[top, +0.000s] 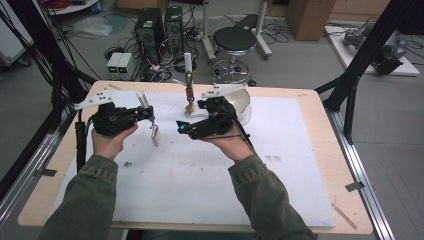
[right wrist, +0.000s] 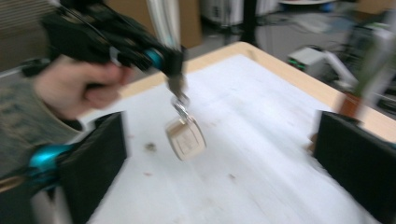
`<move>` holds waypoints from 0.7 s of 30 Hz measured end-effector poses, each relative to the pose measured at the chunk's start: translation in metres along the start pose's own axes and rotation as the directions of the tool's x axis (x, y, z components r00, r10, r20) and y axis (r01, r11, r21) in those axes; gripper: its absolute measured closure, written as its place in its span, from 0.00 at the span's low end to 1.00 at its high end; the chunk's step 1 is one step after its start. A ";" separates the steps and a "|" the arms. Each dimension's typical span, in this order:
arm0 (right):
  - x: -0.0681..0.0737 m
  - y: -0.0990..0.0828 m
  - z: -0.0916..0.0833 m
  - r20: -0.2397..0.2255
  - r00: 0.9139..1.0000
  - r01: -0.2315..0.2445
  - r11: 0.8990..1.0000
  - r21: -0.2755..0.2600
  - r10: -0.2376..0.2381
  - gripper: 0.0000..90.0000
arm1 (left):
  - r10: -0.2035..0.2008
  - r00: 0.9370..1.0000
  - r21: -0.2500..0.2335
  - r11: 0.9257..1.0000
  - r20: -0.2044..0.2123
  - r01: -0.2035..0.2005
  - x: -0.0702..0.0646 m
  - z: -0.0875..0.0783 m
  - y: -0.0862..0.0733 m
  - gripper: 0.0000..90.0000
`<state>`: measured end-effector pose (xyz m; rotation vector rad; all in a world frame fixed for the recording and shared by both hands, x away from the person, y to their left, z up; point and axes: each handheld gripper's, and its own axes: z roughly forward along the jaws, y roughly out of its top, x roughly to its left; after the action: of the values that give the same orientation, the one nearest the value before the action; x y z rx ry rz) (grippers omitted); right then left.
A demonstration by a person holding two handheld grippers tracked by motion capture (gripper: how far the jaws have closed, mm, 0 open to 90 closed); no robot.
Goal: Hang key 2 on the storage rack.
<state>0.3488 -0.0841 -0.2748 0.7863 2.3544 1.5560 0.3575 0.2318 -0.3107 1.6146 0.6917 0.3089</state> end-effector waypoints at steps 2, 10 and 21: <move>-0.004 -0.011 -0.009 0.020 1.000 -0.013 1.000 -0.009 0.013 0.01 | 0.004 1.000 0.000 1.000 -0.012 -0.004 0.001 0.001 0.004 0.96; -0.014 -0.057 -0.041 0.114 0.991 -0.060 0.998 -0.022 0.063 0.01 | -0.024 0.999 -0.002 1.000 -0.044 0.024 0.015 0.007 0.018 0.96; -0.019 -0.112 -0.065 0.126 0.985 -0.109 0.990 -0.086 0.120 0.01 | 0.003 0.996 0.024 1.000 -0.089 -0.001 0.027 0.016 0.029 0.96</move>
<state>0.2998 -0.1795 -0.3506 0.9896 2.1756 1.5788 0.3952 0.2336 -0.2901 1.6320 0.7638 0.3772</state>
